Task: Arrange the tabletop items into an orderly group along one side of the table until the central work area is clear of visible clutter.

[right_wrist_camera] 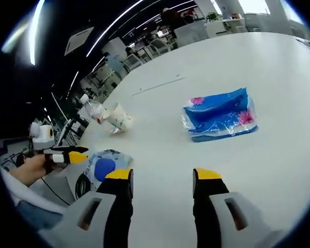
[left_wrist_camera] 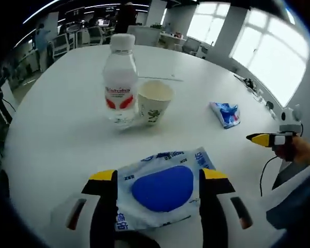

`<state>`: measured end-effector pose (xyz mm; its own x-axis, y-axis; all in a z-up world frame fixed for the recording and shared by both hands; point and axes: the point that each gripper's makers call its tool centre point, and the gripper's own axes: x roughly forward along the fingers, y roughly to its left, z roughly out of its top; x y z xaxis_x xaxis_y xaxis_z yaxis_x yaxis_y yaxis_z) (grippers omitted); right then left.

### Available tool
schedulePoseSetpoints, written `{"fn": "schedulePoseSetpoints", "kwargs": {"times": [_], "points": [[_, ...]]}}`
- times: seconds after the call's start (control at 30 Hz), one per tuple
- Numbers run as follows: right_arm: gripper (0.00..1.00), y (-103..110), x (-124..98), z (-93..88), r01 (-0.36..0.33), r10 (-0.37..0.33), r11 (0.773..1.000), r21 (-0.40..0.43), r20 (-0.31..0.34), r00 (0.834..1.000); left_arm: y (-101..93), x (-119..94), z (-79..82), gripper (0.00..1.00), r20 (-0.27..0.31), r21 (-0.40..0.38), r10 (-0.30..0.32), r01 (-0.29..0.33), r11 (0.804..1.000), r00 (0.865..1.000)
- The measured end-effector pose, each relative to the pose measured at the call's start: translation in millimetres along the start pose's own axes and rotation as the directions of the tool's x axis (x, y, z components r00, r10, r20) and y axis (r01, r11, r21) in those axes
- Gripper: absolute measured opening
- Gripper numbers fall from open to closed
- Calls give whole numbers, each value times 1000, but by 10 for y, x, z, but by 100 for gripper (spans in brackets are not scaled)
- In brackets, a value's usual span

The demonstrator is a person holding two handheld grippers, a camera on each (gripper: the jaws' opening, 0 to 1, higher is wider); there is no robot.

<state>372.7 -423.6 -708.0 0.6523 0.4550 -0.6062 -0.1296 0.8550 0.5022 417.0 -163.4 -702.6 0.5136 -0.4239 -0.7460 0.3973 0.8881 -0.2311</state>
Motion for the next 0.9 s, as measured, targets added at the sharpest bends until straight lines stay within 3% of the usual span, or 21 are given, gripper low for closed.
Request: {"fn": "schedulePoseSetpoints", "kwargs": {"times": [0.27, 0.63, 0.77, 0.9], "points": [[44, 74, 78, -148, -24, 23, 1000, -7, -43, 999, 296, -173, -207, 64, -12, -68, 55, -56, 996, 998], [43, 243, 132, -169, -57, 56, 998, -18, -63, 996, 367, -212, -349, 58, -32, -119, 56, -59, 991, 998], [44, 440, 212, -182, -114, 113, 994, -1, -77, 991, 381, -199, -438, 49, -65, -84, 51, -56, 995, 997], [44, 696, 343, -266, -185, 182, 983, -6, -126, 975, 391, -188, -501, 48, -69, -139, 35, -44, 989, 997]]}}
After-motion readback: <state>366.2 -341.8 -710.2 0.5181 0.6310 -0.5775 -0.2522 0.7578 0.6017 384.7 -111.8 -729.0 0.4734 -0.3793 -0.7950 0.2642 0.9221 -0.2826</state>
